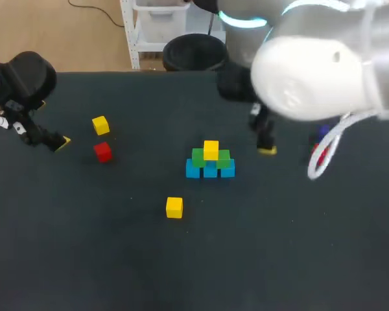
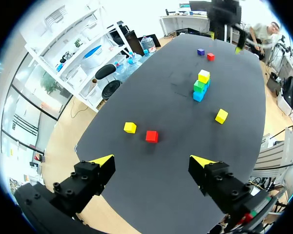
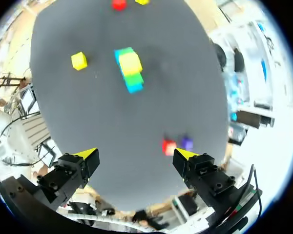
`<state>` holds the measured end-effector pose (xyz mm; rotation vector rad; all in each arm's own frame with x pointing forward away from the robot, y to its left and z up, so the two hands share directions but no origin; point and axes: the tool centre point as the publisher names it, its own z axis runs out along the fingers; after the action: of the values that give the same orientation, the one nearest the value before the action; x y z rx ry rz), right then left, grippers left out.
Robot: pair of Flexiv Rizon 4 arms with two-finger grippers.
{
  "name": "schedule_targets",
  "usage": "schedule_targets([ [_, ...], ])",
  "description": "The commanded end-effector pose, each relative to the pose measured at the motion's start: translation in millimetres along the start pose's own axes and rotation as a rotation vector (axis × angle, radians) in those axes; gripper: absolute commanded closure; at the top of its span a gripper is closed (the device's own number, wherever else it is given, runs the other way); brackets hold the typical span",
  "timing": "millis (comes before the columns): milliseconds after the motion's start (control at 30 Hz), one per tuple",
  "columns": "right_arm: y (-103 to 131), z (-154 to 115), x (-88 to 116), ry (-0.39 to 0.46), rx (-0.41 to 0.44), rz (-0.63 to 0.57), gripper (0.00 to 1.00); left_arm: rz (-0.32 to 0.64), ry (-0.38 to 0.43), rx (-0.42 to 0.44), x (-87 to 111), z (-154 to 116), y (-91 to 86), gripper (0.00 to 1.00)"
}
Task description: Place the blue cubes, place green cubes on the blue cubes, place the yellow cubes on the green cubes, then place the red cubes on the yellow cubes, and place purple cube on the red cubes.
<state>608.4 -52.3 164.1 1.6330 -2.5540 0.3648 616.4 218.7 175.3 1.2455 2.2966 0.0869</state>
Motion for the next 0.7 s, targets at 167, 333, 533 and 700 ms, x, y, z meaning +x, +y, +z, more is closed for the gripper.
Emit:
schedule_targets([
  [167, 12.6, -40.6, 92.2, -0.16, 0.131, 0.079, 0.0, 0.001, -0.003, 0.002, 0.5, 0.3, 0.9, 0.0],
  [333, 36.3, -23.9, 111.2, -0.304, 0.234, 0.223, 0.0, 0.001, -0.003, 0.002, 0.5, 0.3, 0.9, 0.0],
  [533, 65.2, 32.4, 137.0, -0.209, 0.334, 0.467, 0.0, 0.001, -0.003, 0.002, 0.5, 0.3, 0.9, 0.0],
  [700, 73.3, 65.7, 149.7, -0.166, 0.315, 0.559, 0.0, 0.001, -0.003, 0.002, 0.5, 0.3, 0.9, 0.0],
])
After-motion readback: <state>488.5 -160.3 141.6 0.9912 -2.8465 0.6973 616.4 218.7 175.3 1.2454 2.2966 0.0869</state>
